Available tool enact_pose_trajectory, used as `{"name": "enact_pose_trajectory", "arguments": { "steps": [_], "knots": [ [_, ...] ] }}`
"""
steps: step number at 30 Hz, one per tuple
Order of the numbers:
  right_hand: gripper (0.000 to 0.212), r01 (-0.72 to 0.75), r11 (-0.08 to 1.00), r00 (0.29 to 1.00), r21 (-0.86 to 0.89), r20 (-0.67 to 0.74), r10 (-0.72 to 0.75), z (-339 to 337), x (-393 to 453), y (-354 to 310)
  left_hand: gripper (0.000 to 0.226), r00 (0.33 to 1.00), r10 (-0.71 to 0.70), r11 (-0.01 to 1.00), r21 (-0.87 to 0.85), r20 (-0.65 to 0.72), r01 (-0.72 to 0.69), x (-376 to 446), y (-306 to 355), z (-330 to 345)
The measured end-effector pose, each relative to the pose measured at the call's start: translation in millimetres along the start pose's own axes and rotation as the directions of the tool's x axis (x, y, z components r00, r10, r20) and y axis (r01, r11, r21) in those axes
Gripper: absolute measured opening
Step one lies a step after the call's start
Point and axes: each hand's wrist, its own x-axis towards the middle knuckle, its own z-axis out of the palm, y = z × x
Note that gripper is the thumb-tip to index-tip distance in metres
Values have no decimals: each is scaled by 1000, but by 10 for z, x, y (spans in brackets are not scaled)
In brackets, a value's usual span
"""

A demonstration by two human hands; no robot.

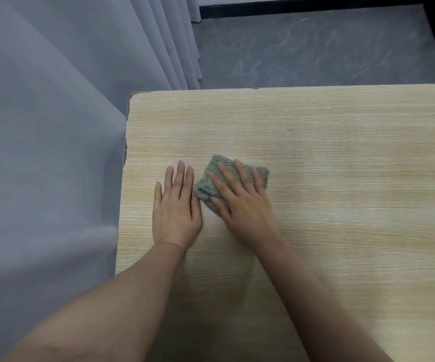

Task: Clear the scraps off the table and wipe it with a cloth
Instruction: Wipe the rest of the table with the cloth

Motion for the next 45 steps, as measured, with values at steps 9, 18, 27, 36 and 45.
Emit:
{"name": "enact_pose_trajectory", "arguments": {
  "steps": [9,18,27,36,45],
  "knots": [
    [57,-682,725,719,96,-95,689,-223,-272,792,57,1000,-12,1000,8,0,12,-20,17,-7],
    [51,-3,997,999,73,43,0,-51,-117,-260,55,1000,25,997,-77,11,-24,-58,-18,-91],
    [52,-671,732,727,116,-92,681,-192,-688,705,58,999,-6,1000,10,34,6,-961,-120,113],
    [48,166,986,986,-22,0,-166,109,-506,-407,62,1000,3,998,56,18,-4,-946,-126,138],
    [51,-670,733,725,117,-109,680,-207,-765,649,60,1000,6,1000,27,1,-6,-955,-138,160]
  ]
}}
